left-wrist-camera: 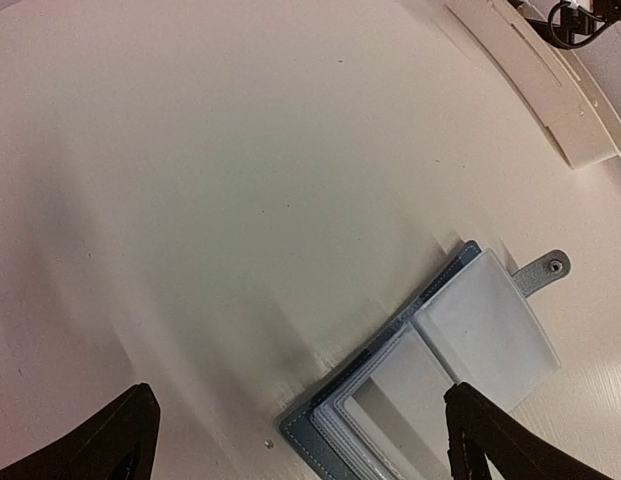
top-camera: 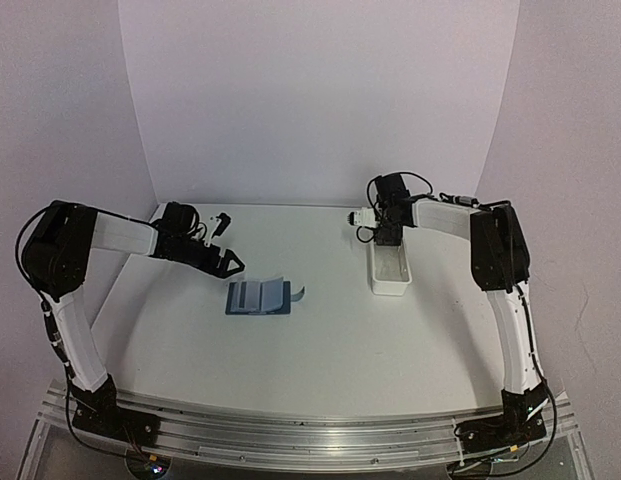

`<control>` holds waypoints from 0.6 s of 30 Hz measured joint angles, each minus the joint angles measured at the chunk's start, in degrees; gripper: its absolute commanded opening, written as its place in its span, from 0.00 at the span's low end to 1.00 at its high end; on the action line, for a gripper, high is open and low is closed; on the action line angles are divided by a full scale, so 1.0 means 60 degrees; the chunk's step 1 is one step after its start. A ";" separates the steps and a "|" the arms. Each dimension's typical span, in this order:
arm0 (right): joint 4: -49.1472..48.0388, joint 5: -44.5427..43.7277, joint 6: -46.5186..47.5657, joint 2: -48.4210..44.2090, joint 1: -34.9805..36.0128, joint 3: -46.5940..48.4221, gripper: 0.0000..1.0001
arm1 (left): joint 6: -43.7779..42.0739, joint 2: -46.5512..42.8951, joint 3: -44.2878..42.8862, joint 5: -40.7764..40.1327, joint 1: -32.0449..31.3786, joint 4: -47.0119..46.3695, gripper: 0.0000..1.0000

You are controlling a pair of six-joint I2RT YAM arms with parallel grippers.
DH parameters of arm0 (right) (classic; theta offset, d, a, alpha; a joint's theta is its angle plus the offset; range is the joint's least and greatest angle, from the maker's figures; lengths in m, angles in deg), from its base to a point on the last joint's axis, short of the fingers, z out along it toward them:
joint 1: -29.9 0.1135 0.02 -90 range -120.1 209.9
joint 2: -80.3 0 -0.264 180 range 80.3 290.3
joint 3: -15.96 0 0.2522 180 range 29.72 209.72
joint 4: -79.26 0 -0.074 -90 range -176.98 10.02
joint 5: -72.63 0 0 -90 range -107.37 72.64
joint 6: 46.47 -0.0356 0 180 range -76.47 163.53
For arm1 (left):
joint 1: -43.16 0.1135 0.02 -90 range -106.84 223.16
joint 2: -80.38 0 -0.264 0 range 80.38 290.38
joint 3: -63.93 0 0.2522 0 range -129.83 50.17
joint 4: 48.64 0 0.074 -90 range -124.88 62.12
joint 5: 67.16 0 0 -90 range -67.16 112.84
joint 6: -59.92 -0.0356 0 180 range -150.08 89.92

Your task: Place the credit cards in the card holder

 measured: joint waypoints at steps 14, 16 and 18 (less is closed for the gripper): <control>-0.0304 -0.0278 0.0384 0.0820 -0.0004 0.0418 0.98 | 0.0192 0.0431 -0.0231 0.0032 0.0255 0.0036 0.99; -0.0519 -0.0312 0.0384 0.0929 -0.0010 0.0455 0.98 | 0.0222 0.0443 -0.0269 0.0050 0.0270 0.0033 0.99; -0.0725 -0.0343 0.0380 0.0994 -0.0024 0.0458 0.98 | 0.0251 0.0457 -0.0322 0.0081 0.0271 0.0034 0.99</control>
